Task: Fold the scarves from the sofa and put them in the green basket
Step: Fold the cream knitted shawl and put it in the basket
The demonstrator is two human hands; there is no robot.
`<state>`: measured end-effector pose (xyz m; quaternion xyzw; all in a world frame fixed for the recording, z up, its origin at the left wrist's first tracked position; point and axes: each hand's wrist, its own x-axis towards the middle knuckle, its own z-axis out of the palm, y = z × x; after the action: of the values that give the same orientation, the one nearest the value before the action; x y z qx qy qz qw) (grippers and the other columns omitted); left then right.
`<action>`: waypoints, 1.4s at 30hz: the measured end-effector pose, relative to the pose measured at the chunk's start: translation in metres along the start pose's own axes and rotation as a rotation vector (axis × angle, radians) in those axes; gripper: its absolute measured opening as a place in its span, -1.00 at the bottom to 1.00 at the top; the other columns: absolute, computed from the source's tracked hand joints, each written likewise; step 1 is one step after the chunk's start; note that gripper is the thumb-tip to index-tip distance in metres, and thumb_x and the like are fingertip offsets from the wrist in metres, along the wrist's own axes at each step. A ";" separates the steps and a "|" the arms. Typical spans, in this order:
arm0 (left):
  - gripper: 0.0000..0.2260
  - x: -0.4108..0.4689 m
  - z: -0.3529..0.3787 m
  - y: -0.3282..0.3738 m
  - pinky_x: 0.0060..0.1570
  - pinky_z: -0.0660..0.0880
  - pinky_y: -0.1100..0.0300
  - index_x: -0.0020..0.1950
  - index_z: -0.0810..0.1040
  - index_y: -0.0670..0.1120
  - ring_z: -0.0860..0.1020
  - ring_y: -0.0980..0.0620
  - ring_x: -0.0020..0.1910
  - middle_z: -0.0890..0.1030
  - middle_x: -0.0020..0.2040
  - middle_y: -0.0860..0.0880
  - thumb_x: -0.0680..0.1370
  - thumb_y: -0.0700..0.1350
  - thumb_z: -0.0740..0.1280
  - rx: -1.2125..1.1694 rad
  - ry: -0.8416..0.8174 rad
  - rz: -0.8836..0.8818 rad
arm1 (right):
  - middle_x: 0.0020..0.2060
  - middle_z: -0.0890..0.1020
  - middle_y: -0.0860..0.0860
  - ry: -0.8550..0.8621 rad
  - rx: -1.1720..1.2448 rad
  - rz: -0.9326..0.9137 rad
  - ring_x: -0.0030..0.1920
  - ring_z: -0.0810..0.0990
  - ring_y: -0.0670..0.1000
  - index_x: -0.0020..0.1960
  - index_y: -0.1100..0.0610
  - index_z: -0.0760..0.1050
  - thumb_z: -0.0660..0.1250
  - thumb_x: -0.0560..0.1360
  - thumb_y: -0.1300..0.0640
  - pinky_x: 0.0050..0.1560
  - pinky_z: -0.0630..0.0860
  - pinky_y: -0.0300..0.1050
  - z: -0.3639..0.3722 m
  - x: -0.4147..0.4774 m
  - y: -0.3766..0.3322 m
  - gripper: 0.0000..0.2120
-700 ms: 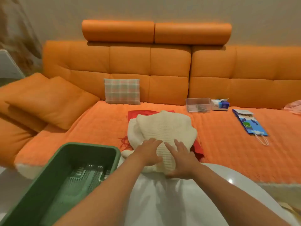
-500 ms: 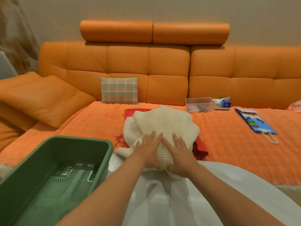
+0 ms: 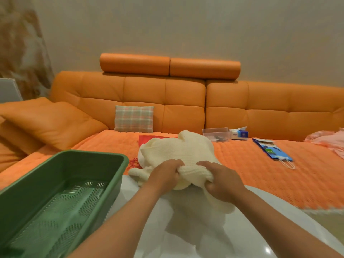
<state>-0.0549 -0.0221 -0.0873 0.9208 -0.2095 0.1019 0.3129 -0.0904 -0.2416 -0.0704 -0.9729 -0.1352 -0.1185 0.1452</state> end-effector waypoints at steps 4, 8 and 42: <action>-0.71 -0.047 -0.011 0.033 0.06 0.52 0.03 0.09 0.61 0.03 0.56 -0.01 0.05 0.65 0.05 0.06 0.50 -0.17 0.16 -0.005 -0.150 -0.020 | 0.28 0.57 -0.08 -0.264 -0.059 0.125 0.16 0.55 0.01 0.51 -0.36 0.14 0.25 0.45 0.00 -0.02 0.49 -0.16 -0.021 -0.053 -0.016 -0.31; -0.73 -0.106 -0.012 0.068 0.05 0.44 0.23 0.17 0.64 0.02 0.55 0.08 0.04 0.64 0.05 0.07 0.53 -0.14 0.27 0.003 -0.330 -0.034 | 0.37 0.51 -0.05 -0.433 -0.177 0.259 0.33 0.49 0.02 0.52 -0.15 0.30 0.25 0.48 0.01 0.22 0.44 -0.13 -0.040 -0.116 -0.034 -0.41; -0.71 -0.215 0.005 0.107 0.22 0.38 0.17 -0.01 0.69 0.08 0.55 0.15 0.05 0.66 0.05 0.17 0.49 0.25 0.37 -0.013 -0.937 -0.200 | 0.20 0.54 0.04 -0.443 -0.362 0.296 0.19 0.45 0.08 0.16 0.08 0.51 0.10 0.51 0.02 0.37 0.21 0.13 -0.009 -0.182 -0.060 -0.67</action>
<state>-0.2948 -0.0328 -0.1026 0.8811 -0.2392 -0.3561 0.1990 -0.2803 -0.2304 -0.0964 -0.9942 0.0025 0.0963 -0.0477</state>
